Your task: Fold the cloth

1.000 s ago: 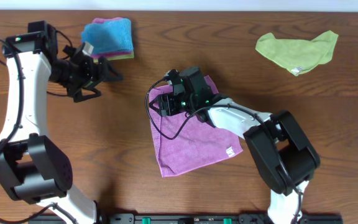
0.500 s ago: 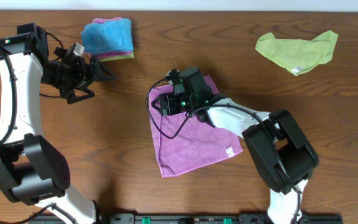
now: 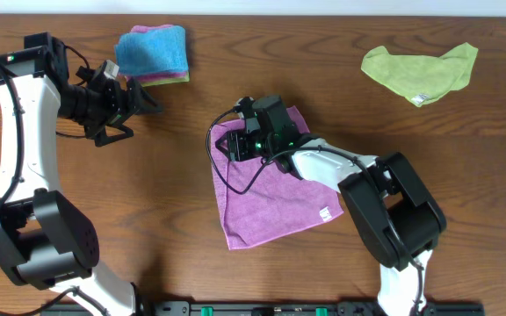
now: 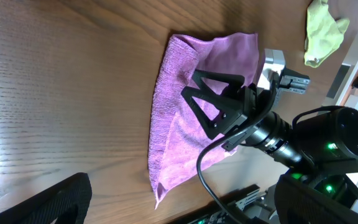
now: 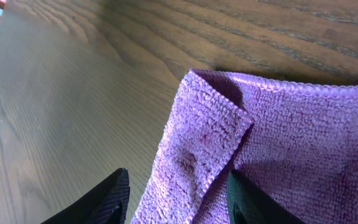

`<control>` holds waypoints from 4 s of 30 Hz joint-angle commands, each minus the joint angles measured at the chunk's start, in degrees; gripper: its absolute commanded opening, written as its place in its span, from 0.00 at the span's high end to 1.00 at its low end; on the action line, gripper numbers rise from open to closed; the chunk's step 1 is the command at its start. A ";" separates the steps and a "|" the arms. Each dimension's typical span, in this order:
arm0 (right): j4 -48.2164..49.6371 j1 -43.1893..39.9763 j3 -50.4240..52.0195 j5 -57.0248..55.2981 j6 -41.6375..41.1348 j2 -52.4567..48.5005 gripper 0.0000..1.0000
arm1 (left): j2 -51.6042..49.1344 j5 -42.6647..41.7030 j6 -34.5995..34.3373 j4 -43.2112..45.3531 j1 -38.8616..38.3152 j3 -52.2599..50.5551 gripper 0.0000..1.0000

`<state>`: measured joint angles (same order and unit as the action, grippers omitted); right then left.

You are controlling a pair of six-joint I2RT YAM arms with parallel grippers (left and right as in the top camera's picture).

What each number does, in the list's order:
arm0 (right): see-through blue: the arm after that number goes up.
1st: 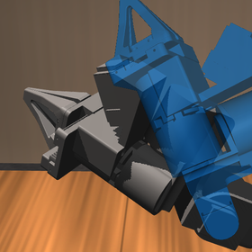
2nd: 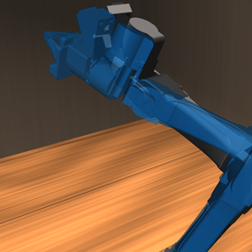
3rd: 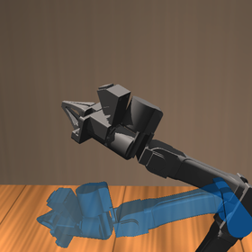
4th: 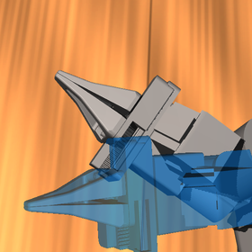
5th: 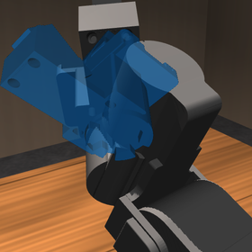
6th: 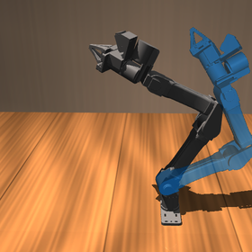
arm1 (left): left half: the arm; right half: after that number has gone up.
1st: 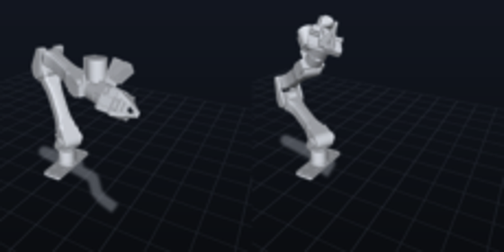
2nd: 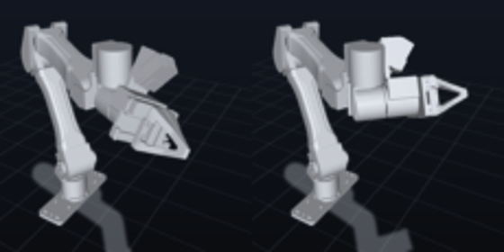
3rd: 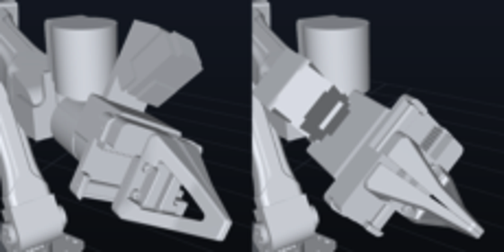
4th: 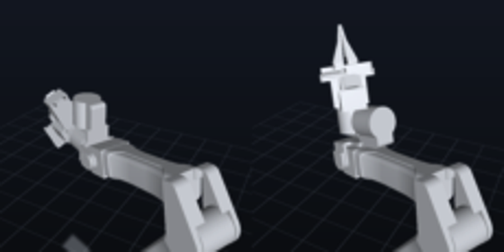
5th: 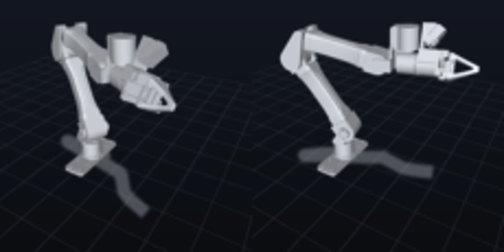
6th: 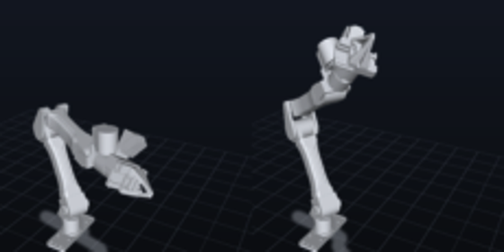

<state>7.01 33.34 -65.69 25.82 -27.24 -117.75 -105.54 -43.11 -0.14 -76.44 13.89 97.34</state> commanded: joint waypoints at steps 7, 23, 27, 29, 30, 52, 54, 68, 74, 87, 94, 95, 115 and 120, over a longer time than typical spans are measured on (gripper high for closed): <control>3.76 0.74 -1.07 0.15 -3.63 -3.04 0.57 | 0.35 0.02 0.42 0.00 0.35 1.09 0.05; 3.78 5.29 -8.87 -0.57 -3.34 -3.32 0.90 | 0.37 0.00 0.39 0.63 0.35 1.09 0.05; 3.43 6.10 -9.22 -0.57 -3.37 -4.26 0.89 | 0.35 0.00 0.39 0.61 0.35 1.09 0.05; 3.04 6.47 -9.22 -0.57 -3.34 -4.70 0.85 | 0.35 0.00 0.39 0.61 0.35 1.09 0.05; 3.02 6.71 -9.22 -0.55 -3.34 -4.90 0.82 | 0.37 0.00 0.39 0.61 0.35 1.09 0.05; 2.86 10.80 -9.22 -1.75 -2.23 -5.33 0.60 | 0.35 -0.04 0.37 0.52 0.35 1.09 0.05; 3.48 11.02 -9.22 -2.56 -1.92 -6.05 0.60 | 0.35 -0.37 0.37 0.48 0.35 1.09 0.05; 6.86 11.10 -18.10 -1.27 -1.88 -15.74 0.61 | 0.35 -0.42 0.42 0.26 0.35 1.09 0.05; 1.62 10.45 -22.91 0.57 0.48 -15.17 0.58 | 0.37 -0.42 0.46 0.46 0.35 1.09 0.05; -17.53 4.42 -25.97 -2.89 6.54 -6.80 0.43 | 0.35 -0.42 0.42 0.44 0.35 1.09 0.05; -20.96 4.81 -25.97 -2.58 7.21 -6.73 0.43 | 0.35 -0.42 0.39 0.42 0.35 1.09 0.05; -20.96 5.01 -25.97 -2.45 7.19 -6.73 0.43 | 0.35 -0.44 0.39 0.42 0.35 1.09 0.05; -24.37 6.67 -25.90 -6.34 8.02 -8.61 0.42 | 0.35 -0.42 0.39 0.66 0.35 1.09 0.05; -23.76 6.86 -25.90 -6.36 8.02 -9.03 0.42 | 0.35 -0.42 0.39 1.07 0.35 1.09 0.05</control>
<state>-16.99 39.64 -91.02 20.08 -20.29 -125.54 -105.54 -43.13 -0.14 -75.48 13.89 97.34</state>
